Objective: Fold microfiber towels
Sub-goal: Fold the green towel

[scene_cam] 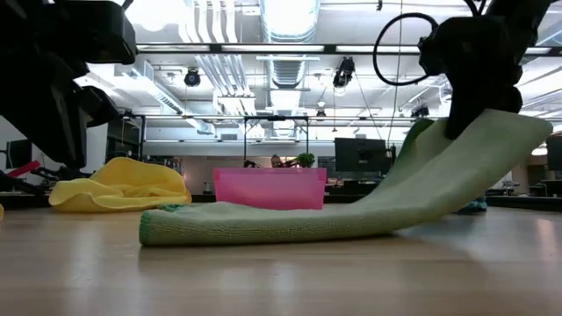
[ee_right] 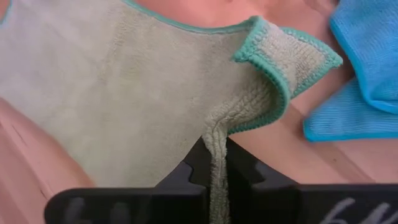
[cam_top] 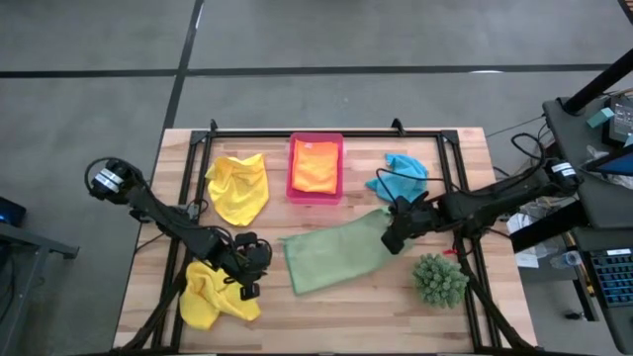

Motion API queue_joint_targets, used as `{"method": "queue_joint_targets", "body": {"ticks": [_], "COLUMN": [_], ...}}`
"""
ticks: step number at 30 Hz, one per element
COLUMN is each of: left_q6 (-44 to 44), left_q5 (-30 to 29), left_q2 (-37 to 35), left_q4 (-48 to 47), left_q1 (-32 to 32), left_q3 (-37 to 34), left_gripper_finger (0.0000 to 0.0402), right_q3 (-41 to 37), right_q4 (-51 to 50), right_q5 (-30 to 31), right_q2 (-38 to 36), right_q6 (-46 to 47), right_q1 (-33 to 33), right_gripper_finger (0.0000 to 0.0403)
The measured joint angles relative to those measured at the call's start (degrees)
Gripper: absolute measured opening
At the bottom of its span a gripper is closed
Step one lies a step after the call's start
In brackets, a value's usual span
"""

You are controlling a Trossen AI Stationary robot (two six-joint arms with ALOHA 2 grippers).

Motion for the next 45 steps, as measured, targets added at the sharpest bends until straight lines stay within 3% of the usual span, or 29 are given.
{"method": "queue_joint_targets", "body": {"ticks": [12, 18, 26, 30, 36, 45], "left_q6": [-0.7, -0.8, -0.9, -0.9, -0.8, -0.9], "left_q5": [-1.4, -1.5, -1.5, -1.5, -2.3, -4.1], "left_q2": [0.0, 0.0, 0.0, 0.0, 0.0, 0.0], "left_q4": [1.7, 10.1, 13.1, 13.0, 13.0, 13.9], "left_q1": [0.0, 0.0, 0.0, 0.0, 0.0, -0.1], "left_q3": [-1.2, -2.8, -5.2, -5.3, -5.5, -5.1], "left_gripper_finger": [0.0051, 0.0051, 0.0051, 0.0051, 0.0051, 0.0051], "right_q3": [2.8, 2.8, 3.0, 5.6, 10.0, 16.8], "right_q4": [-2.7, -2.8, -7.1, -13.6, -13.2, -9.3], "right_q5": [0.0, -0.1, -4.6, -4.0, -1.1, 0.6], "right_q2": [2.9, 2.9, 2.9, 2.9, 3.6, 15.1], "right_q6": [-1.1, -2.5, -1.6, 1.3, 1.8, -0.8], "right_q1": [0.0, 0.0, 0.0, 0.0, 0.0, 0.0], "right_gripper_finger": [0.0012, 0.0012, 0.0012, 0.0012, 0.0012, 0.0012]}}
